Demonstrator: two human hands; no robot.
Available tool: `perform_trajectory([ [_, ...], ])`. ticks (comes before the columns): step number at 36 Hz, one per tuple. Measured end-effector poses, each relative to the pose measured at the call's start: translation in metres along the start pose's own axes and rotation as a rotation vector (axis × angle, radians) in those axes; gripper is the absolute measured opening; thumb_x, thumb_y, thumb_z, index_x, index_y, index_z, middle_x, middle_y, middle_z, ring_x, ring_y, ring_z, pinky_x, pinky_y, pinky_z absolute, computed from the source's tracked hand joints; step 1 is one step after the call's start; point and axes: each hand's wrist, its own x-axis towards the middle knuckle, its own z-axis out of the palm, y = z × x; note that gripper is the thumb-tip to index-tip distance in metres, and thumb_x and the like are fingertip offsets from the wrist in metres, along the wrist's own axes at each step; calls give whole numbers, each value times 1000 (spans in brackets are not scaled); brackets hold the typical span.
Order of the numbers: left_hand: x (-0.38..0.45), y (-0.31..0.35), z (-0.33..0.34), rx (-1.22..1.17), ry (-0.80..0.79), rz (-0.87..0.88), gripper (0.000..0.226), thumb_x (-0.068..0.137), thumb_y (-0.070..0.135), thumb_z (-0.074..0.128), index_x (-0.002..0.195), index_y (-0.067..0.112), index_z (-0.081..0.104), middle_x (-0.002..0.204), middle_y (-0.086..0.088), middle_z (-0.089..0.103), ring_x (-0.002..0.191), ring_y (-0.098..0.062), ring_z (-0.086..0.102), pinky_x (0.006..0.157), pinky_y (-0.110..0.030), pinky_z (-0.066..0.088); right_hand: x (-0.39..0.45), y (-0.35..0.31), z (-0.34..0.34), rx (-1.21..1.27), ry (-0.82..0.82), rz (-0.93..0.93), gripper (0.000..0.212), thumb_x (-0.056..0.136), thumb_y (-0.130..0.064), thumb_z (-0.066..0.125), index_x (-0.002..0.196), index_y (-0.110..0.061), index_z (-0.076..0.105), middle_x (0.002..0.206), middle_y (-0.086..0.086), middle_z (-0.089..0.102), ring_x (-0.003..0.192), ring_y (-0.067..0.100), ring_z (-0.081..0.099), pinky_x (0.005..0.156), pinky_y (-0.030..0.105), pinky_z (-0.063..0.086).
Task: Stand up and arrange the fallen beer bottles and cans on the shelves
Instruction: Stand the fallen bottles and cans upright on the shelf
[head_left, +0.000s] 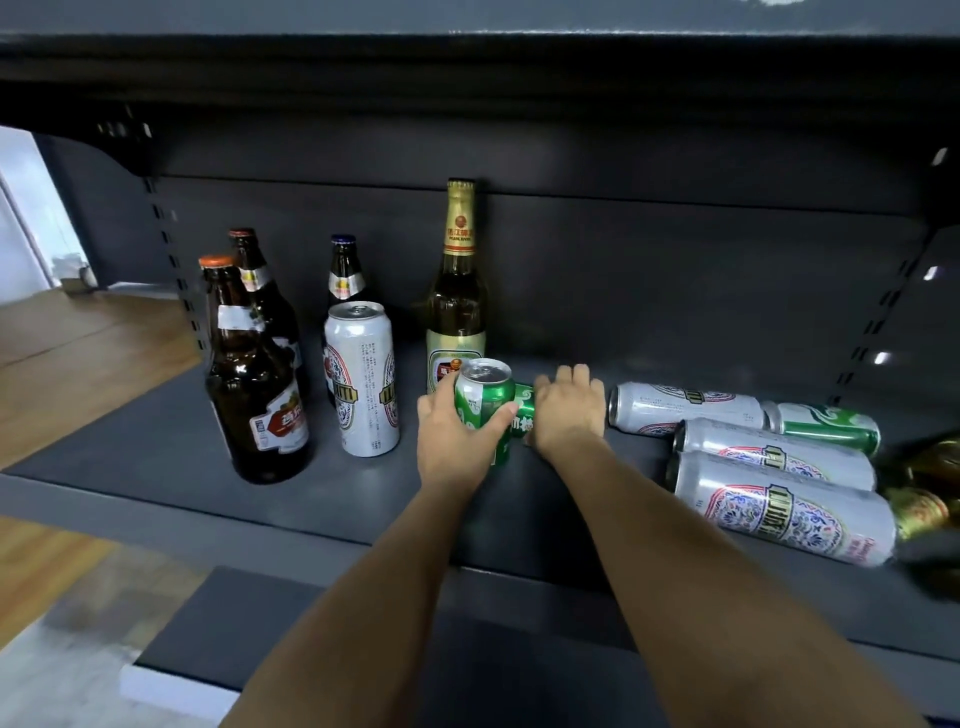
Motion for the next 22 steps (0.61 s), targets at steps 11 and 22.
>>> perform_trajectory([
  [11,-5,5,0,-19,-7,-54,77,78,45,76,143,27,40,127,-5,45,117,-23,52,92,-30,39,-14,21,-12,931,-53,364,63,77,-34,80,123,-6,47,124,13,60,118,31,55,94,37,45],
  [22,-3,5,-7,54,-50,-13,79,78,42,77,144,21,38,132,-6,46,120,-24,50,96,-36,41,-14,16,2,952,-153,385,54,79,-39,77,119,-9,57,118,11,66,108,29,61,88,35,49],
])
